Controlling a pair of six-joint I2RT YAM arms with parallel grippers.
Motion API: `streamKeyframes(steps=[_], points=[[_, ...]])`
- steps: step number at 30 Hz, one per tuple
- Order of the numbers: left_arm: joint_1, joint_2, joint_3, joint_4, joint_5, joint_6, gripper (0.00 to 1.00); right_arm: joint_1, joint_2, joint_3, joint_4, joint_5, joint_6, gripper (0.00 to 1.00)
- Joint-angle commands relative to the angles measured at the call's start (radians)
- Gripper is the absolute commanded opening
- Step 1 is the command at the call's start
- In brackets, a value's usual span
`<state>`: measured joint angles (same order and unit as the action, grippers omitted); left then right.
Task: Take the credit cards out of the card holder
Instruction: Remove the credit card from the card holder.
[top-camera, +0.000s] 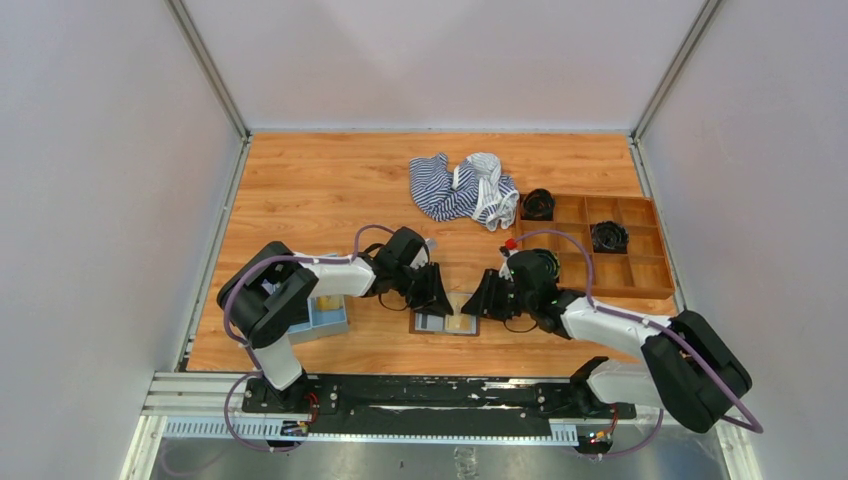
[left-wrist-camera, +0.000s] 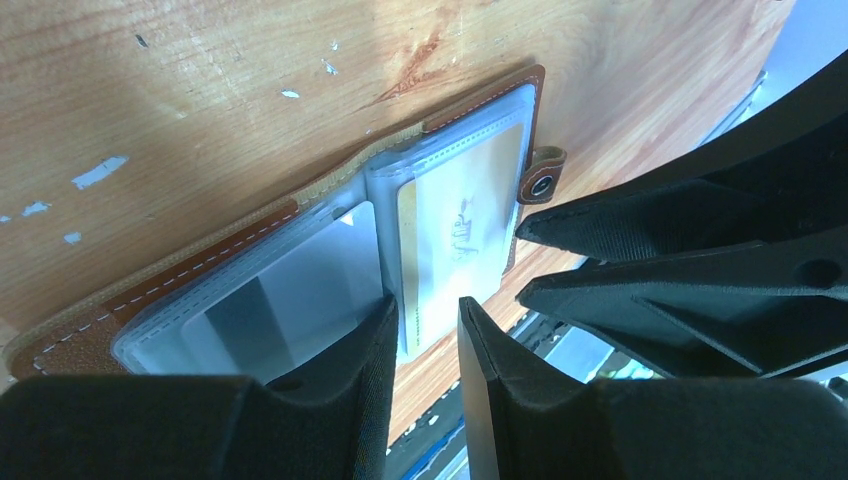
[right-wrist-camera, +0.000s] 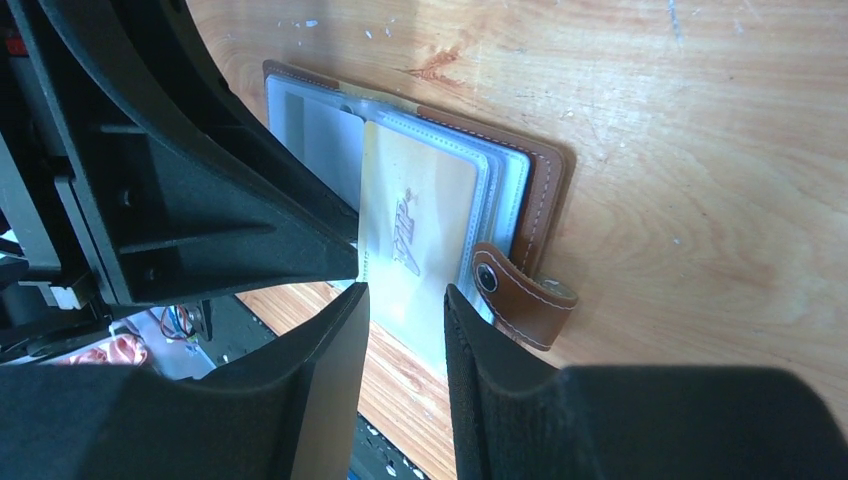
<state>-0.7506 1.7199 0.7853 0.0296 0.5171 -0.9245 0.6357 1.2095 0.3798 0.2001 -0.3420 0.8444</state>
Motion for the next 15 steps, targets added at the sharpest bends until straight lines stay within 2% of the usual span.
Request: streamKeyframes(steps=[1, 15], points=[[-0.010, 0.010, 0.012, 0.007, 0.020, 0.013, 0.31, 0.020, 0.020, 0.008, 0.021, -0.019, -0.007, 0.38], [-0.010, 0.010, 0.011, 0.007, 0.021, 0.015, 0.30, 0.029, 0.066, 0.006, 0.045, -0.024, -0.001, 0.37]])
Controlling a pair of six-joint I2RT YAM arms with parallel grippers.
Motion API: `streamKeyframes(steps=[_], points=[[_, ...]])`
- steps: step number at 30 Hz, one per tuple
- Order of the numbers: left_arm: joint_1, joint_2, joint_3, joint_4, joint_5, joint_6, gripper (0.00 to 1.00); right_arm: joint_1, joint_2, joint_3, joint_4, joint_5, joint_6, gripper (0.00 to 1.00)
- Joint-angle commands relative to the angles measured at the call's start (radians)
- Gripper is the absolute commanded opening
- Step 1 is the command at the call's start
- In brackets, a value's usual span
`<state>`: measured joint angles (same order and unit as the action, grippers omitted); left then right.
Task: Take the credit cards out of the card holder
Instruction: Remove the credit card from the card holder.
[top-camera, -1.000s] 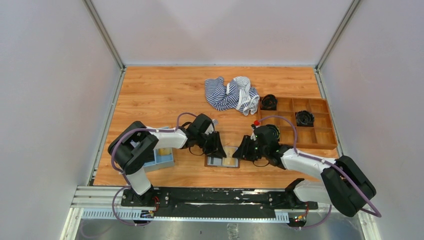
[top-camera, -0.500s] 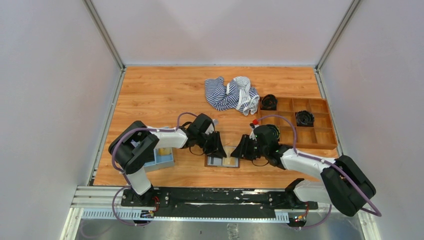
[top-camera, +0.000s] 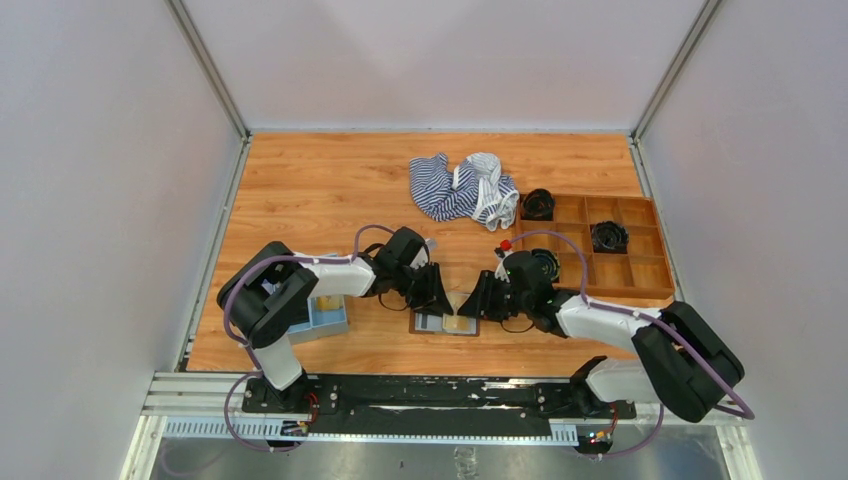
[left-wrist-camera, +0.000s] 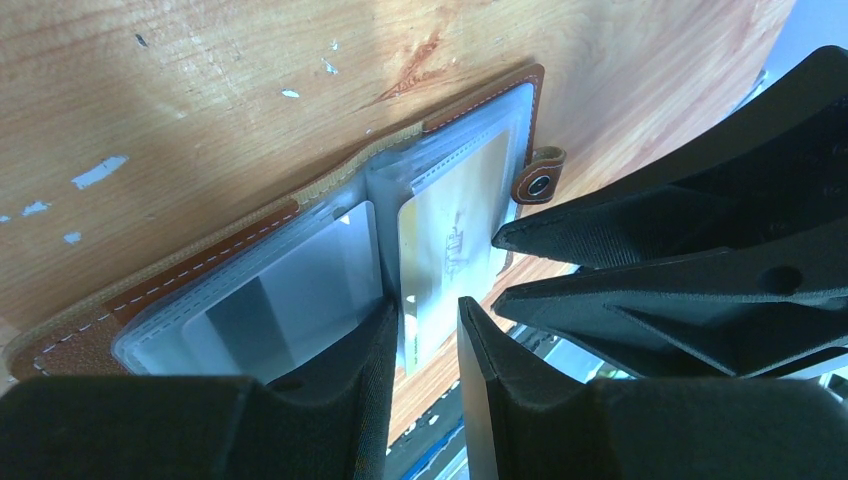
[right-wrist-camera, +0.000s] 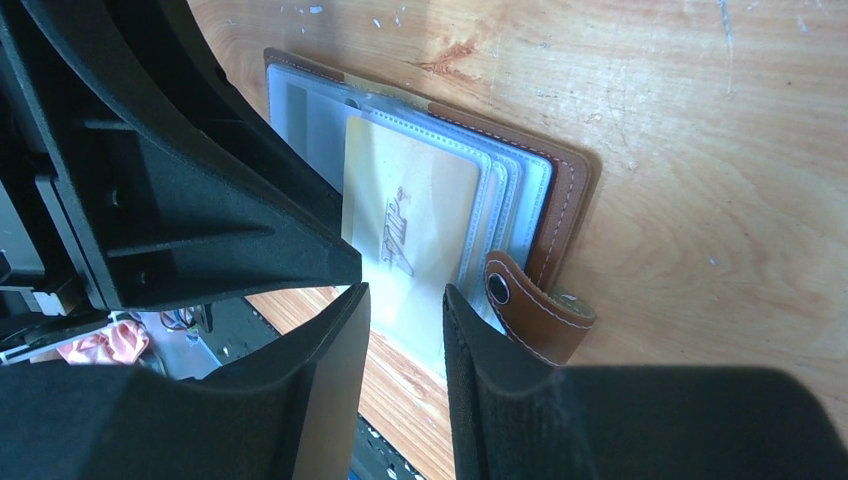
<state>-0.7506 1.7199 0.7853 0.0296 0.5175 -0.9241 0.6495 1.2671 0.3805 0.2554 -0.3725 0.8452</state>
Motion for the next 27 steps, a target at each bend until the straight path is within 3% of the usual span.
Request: streamKeyframes(steps=[1, 22, 27], points=[[-0.010, 0.012, 0.011, 0.007, 0.021, 0.014, 0.30, 0.015, 0.010, 0.006, -0.011, 0.007, -0.002, 0.37], [-0.010, -0.025, -0.008, 0.007, 0.004, 0.007, 0.24, 0.025, 0.078, -0.037, 0.083, -0.004, 0.058, 0.37], [-0.010, -0.069, -0.031, 0.009, -0.002, 0.005, 0.29, 0.024, 0.066, -0.047, 0.068, 0.010, 0.056, 0.36]])
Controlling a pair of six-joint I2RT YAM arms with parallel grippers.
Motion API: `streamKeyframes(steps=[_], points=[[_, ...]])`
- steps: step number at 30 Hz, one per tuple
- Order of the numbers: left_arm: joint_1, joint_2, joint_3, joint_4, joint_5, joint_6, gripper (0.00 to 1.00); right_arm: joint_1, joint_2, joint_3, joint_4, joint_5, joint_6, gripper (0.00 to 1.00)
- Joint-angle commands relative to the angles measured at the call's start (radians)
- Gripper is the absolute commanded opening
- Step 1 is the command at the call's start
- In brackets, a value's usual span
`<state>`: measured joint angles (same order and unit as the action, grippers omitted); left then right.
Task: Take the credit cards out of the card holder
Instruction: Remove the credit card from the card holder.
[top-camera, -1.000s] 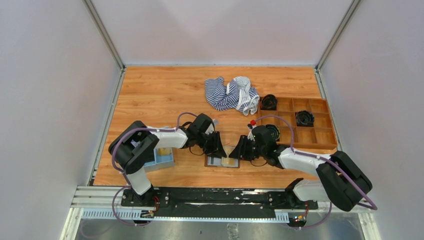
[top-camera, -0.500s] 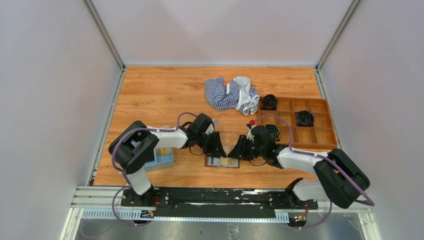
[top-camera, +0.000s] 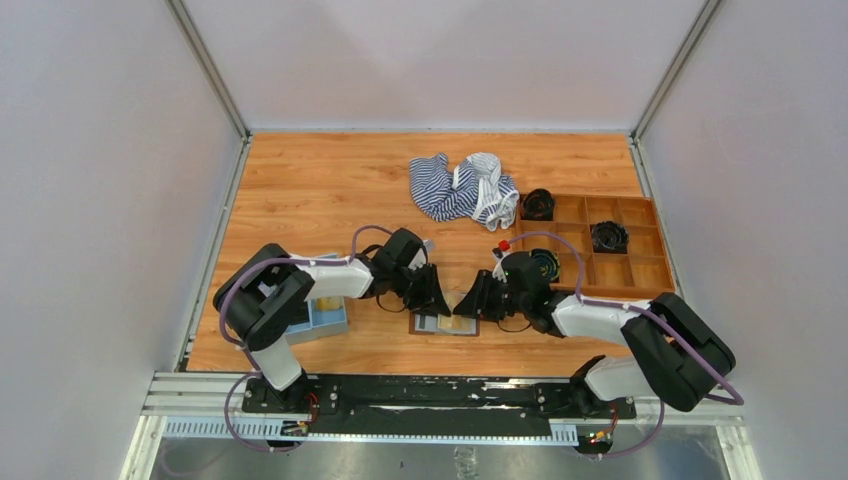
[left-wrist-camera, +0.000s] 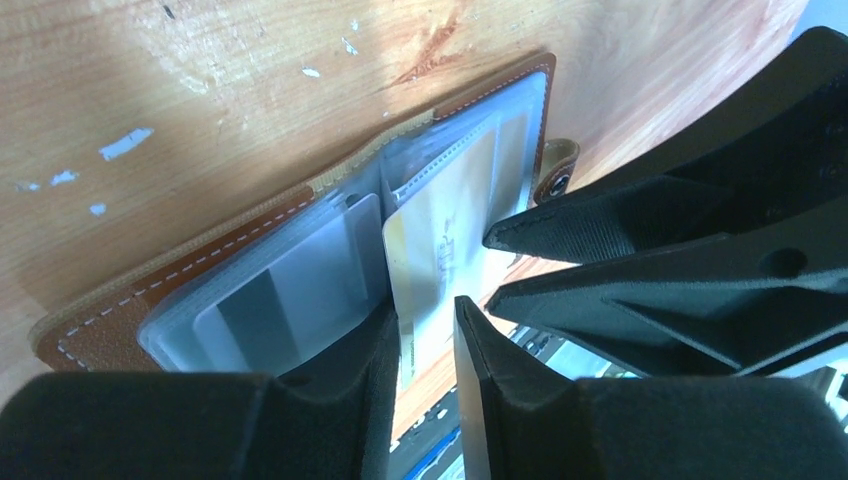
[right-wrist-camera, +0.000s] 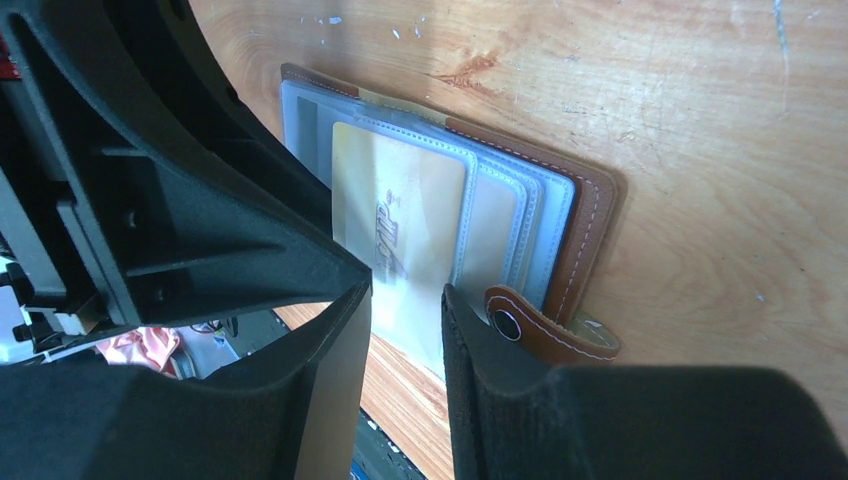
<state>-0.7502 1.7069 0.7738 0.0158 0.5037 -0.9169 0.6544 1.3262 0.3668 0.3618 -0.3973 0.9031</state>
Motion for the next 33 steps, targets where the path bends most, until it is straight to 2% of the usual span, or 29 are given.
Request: streamKeyframes(steps=[1, 7, 19, 23, 28, 33], points=[[-0.010, -0.066, -0.022, 0.022, 0.009, -0.002, 0.30, 0.019, 0.008, -0.035, -0.038, 0.035, 0.000, 0.36], [-0.009, -0.099, -0.031, 0.036, 0.000, -0.018, 0.30, 0.020, 0.001, -0.028, -0.042, 0.034, -0.002, 0.36], [-0.009, -0.103, -0.039, 0.036, -0.018, -0.031, 0.14, 0.020, -0.014, -0.029, -0.053, 0.033, -0.006, 0.36], [-0.008, -0.118, -0.051, 0.035, -0.027, -0.034, 0.04, 0.020, -0.019, -0.031, -0.058, 0.037, -0.006, 0.36], [-0.005, -0.130, -0.063, 0.036, -0.028, -0.034, 0.00, 0.020, -0.024, -0.031, -0.066, 0.044, -0.009, 0.36], [-0.002, -0.136, -0.074, 0.036, -0.023, -0.028, 0.00, 0.019, -0.017, -0.034, -0.063, 0.046, -0.009, 0.36]])
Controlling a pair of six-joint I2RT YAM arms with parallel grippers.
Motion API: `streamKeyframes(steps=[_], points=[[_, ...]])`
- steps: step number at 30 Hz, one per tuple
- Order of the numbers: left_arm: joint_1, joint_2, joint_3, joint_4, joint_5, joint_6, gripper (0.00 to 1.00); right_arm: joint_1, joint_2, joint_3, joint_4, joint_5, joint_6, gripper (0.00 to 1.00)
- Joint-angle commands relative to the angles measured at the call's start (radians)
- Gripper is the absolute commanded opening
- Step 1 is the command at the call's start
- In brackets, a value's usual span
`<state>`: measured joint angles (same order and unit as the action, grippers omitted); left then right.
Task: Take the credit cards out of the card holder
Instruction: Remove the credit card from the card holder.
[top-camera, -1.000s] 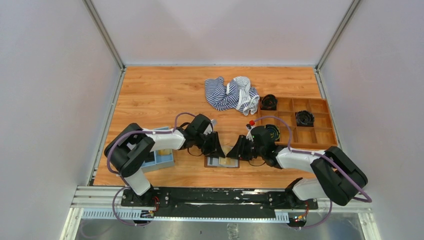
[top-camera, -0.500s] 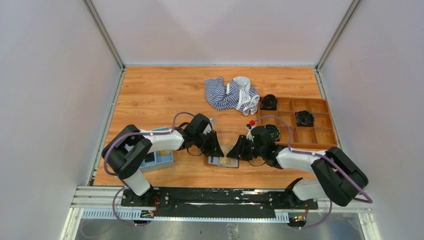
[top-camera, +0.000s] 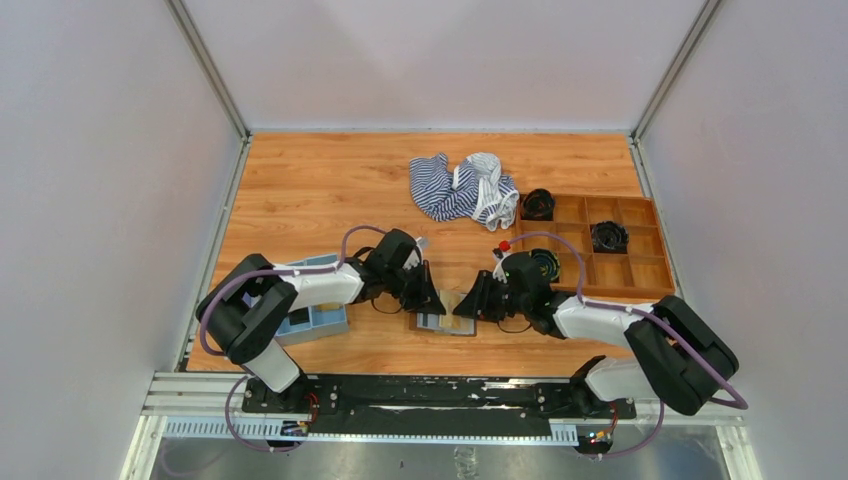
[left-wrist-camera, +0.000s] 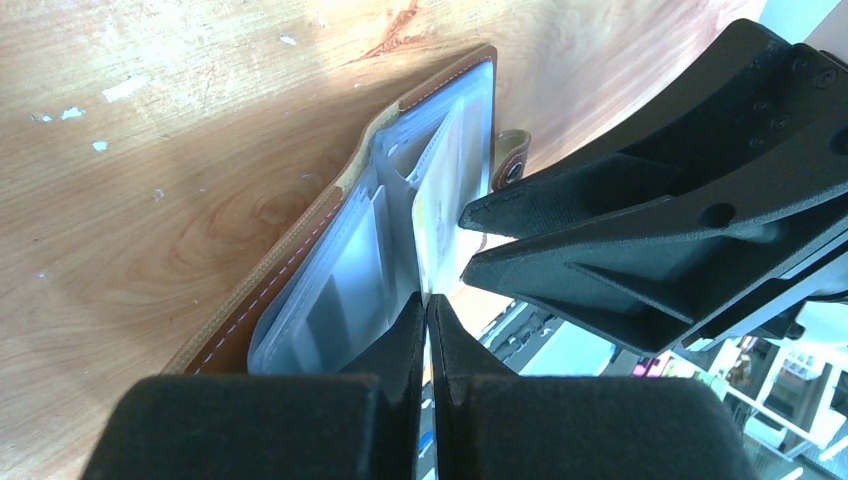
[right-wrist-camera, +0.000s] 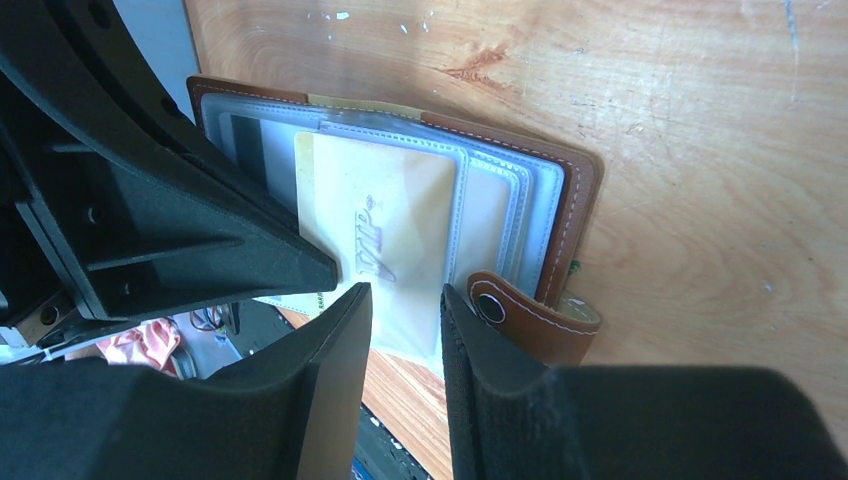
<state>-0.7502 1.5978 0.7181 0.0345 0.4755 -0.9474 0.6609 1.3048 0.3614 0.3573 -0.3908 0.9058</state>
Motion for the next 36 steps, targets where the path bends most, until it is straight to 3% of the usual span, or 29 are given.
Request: streamKeyframes(steps=[1, 5, 7, 10, 16, 22, 26, 31, 33, 34, 36], points=[[-0.002, -0.026, -0.020, 0.017, 0.007, 0.005, 0.00, 0.013, 0.006, -0.028, -0.058, 0.040, -0.011, 0.36], [0.003, -0.021, -0.030, 0.017, 0.008, 0.011, 0.00, 0.013, 0.017, -0.027, -0.058, 0.040, -0.012, 0.36], [0.005, -0.011, -0.031, 0.018, 0.015, 0.013, 0.12, 0.013, 0.026, -0.025, -0.060, 0.039, -0.010, 0.36], [0.005, -0.011, -0.029, 0.018, 0.013, 0.012, 0.18, 0.013, 0.031, -0.023, -0.058, 0.036, -0.010, 0.35], [0.008, -0.009, -0.022, 0.018, 0.021, 0.010, 0.19, 0.013, 0.026, -0.022, -0.061, 0.039, -0.013, 0.35], [0.015, -0.009, -0.030, 0.017, 0.021, 0.009, 0.29, 0.013, 0.030, -0.022, -0.061, 0.040, -0.013, 0.35], [0.022, -0.017, -0.038, 0.017, 0.018, 0.006, 0.29, 0.013, 0.028, -0.022, -0.061, 0.040, -0.013, 0.35], [0.030, -0.016, -0.045, 0.017, 0.020, 0.005, 0.25, 0.014, 0.030, -0.020, -0.061, 0.040, -0.015, 0.35], [0.032, -0.011, -0.047, 0.017, 0.023, 0.006, 0.15, 0.013, 0.033, -0.020, -0.061, 0.041, -0.014, 0.35], [0.032, -0.008, -0.049, 0.018, 0.025, 0.007, 0.05, 0.014, 0.033, -0.020, -0.061, 0.041, -0.013, 0.35], [0.033, -0.005, -0.050, 0.018, 0.025, 0.006, 0.00, 0.014, 0.033, -0.020, -0.061, 0.041, -0.013, 0.35]])
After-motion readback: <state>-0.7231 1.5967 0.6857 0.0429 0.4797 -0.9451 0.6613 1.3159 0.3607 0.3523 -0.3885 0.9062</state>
